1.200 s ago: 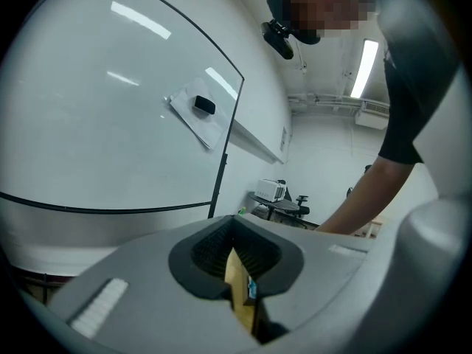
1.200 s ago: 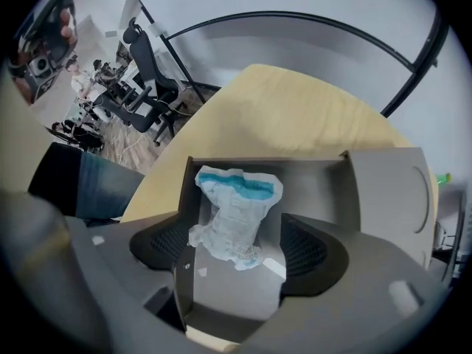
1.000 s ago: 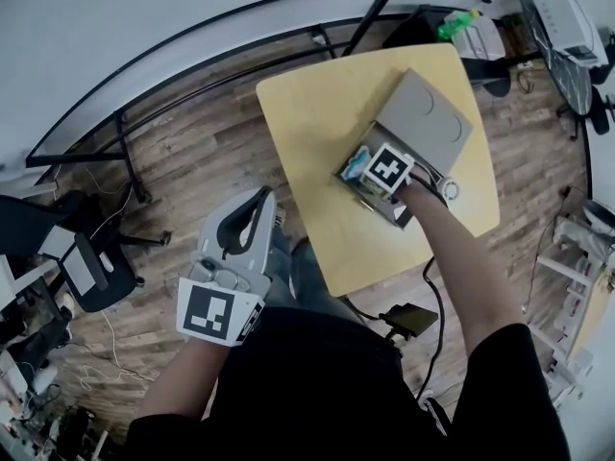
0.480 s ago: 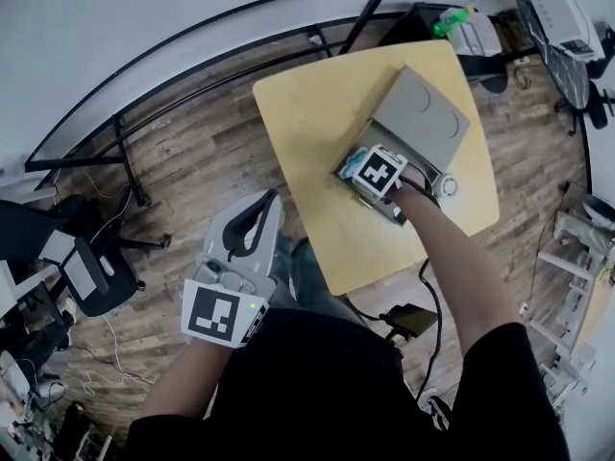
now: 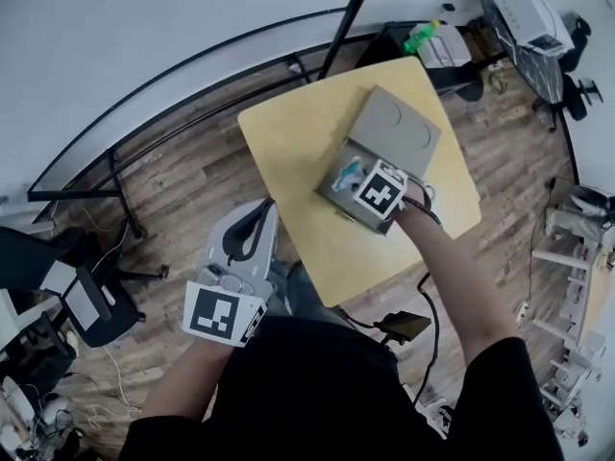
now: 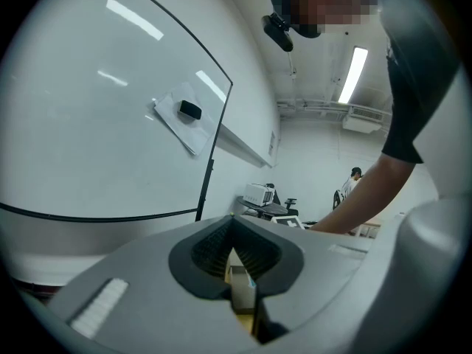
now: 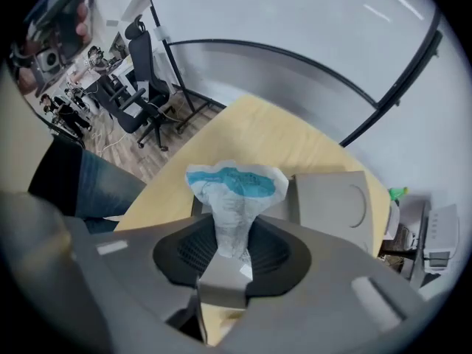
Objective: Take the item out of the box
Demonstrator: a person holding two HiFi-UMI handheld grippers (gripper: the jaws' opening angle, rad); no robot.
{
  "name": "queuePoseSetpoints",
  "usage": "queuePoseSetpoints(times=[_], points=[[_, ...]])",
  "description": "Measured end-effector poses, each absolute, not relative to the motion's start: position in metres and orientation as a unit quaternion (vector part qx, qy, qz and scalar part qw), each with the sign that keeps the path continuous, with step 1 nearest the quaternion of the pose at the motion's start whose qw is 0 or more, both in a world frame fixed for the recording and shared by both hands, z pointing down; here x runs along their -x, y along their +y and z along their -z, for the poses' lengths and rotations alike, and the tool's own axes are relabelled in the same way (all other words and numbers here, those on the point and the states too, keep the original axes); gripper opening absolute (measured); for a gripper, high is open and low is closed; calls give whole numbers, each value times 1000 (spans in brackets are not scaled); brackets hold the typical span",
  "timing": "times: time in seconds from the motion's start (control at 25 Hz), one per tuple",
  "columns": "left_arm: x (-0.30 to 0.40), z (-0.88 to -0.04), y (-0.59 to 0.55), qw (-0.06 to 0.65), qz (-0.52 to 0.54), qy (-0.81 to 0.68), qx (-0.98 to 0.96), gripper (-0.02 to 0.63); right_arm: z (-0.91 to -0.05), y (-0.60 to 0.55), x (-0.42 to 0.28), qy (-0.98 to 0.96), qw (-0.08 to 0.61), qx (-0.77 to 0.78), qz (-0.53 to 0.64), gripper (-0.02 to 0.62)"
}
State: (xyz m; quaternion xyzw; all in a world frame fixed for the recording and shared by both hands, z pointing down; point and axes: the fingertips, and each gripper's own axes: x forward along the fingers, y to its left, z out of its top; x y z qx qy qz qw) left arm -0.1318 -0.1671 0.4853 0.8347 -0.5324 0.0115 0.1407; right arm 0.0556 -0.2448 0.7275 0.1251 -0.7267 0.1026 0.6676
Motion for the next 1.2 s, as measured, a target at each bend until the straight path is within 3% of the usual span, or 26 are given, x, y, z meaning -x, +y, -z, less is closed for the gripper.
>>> queuePoseSetpoints(times=[0.68,1.2], points=[[36,-382,-192,45,18,-410,-911,0,-425,-210,-106,-821,419,-383,56,115],[-15,-338,-184,4,16,-359,-933,0,-329,-142,-157,-792,164,-580,97,115]])
